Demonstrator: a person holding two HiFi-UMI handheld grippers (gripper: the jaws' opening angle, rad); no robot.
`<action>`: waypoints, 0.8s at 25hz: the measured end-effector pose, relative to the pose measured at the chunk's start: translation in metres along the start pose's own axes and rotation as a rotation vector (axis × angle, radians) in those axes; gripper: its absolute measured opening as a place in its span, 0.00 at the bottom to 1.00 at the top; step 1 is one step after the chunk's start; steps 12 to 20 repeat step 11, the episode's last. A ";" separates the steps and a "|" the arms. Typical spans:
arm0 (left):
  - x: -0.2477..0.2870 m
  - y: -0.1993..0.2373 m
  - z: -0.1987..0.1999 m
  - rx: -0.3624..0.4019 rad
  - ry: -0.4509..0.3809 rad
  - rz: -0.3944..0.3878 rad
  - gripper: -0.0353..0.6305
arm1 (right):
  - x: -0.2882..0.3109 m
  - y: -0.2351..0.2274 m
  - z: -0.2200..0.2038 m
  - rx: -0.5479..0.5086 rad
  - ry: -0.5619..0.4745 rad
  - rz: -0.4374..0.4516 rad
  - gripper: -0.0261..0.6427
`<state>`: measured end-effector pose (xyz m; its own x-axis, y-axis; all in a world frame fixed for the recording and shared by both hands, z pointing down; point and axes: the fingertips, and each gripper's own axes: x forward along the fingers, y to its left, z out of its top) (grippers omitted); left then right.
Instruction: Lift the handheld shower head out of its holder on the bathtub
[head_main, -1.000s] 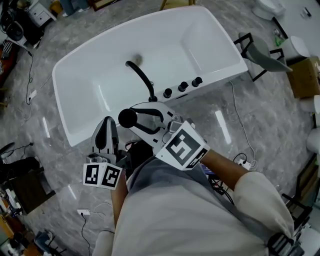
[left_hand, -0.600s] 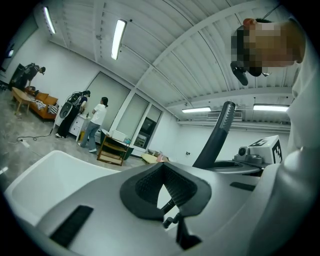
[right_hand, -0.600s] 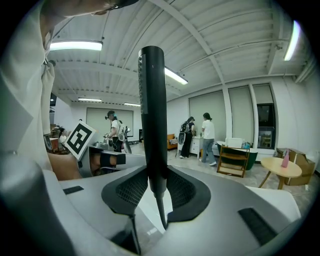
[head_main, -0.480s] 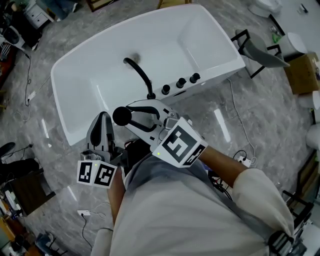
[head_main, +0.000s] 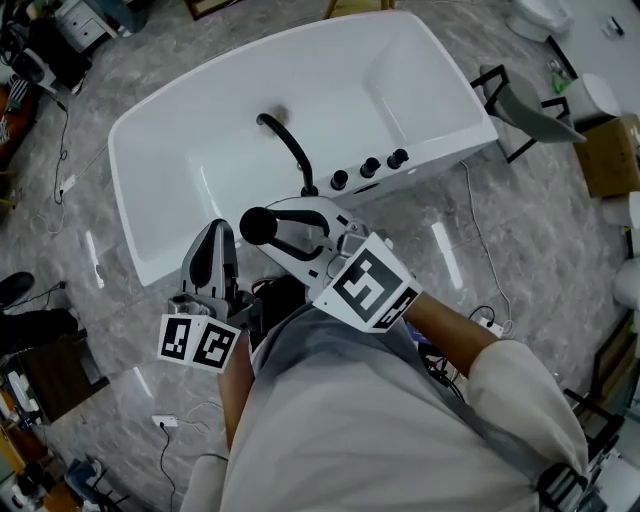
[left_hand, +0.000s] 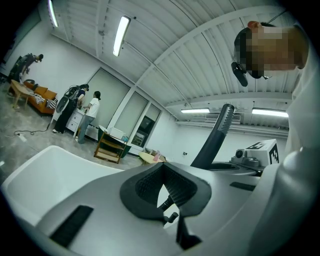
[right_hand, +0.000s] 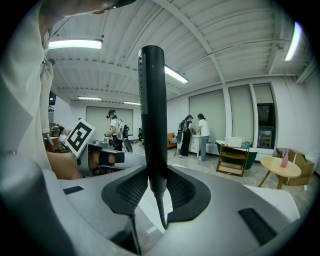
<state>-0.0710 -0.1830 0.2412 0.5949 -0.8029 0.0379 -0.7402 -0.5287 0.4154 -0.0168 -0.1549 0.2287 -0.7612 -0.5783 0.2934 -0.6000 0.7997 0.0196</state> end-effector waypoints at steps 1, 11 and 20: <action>0.000 0.001 0.000 -0.003 0.000 0.001 0.06 | 0.000 -0.001 0.000 -0.002 0.001 -0.001 0.23; 0.008 0.004 -0.006 0.000 0.009 0.002 0.06 | 0.003 -0.006 -0.009 0.008 0.013 -0.004 0.23; 0.008 0.004 -0.006 0.000 0.009 0.002 0.06 | 0.003 -0.006 -0.009 0.008 0.013 -0.004 0.23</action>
